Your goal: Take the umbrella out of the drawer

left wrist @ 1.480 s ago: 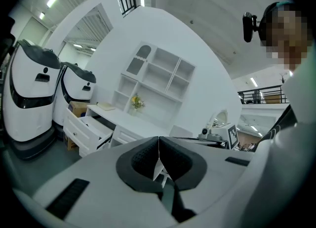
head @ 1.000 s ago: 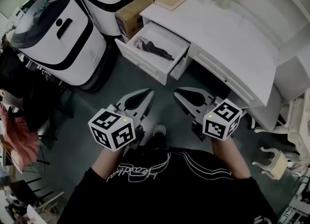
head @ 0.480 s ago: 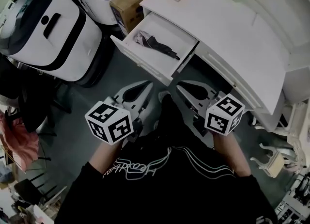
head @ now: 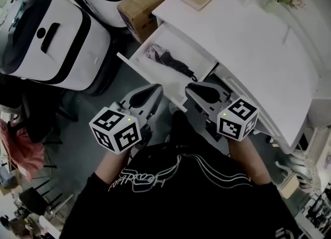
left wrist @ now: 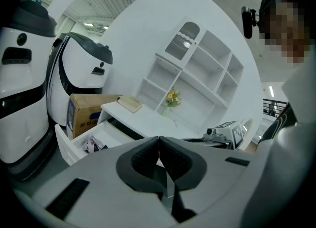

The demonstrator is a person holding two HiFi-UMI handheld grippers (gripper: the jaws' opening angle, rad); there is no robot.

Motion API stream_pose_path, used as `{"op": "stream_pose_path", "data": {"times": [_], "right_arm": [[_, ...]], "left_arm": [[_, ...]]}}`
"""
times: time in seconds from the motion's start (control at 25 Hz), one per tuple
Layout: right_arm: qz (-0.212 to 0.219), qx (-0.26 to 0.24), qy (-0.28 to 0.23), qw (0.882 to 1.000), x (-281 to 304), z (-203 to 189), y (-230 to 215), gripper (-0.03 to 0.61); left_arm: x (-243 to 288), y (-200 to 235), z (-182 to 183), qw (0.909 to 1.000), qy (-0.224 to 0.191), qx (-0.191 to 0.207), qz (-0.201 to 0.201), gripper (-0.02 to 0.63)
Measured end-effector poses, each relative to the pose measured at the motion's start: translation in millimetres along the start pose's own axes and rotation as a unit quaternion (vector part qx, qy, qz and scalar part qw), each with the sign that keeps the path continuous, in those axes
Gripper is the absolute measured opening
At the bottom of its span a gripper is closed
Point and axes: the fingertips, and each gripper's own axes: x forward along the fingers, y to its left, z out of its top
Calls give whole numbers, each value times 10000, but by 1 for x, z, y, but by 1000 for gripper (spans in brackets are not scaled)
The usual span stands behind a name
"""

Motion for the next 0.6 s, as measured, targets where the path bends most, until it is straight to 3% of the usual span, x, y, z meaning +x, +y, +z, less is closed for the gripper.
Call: {"op": "stream_pose_path", "data": {"times": [0.28, 0.6], "right_arm": [[-5, 0, 549, 9985, 56, 1, -62, 57], [-21, -628, 1419, 9879, 119, -35, -115, 173]], "left_arm": [[36, 62, 5, 9986, 82, -442, 262, 20], [53, 110, -8, 9953, 275, -771, 523, 20]]}}
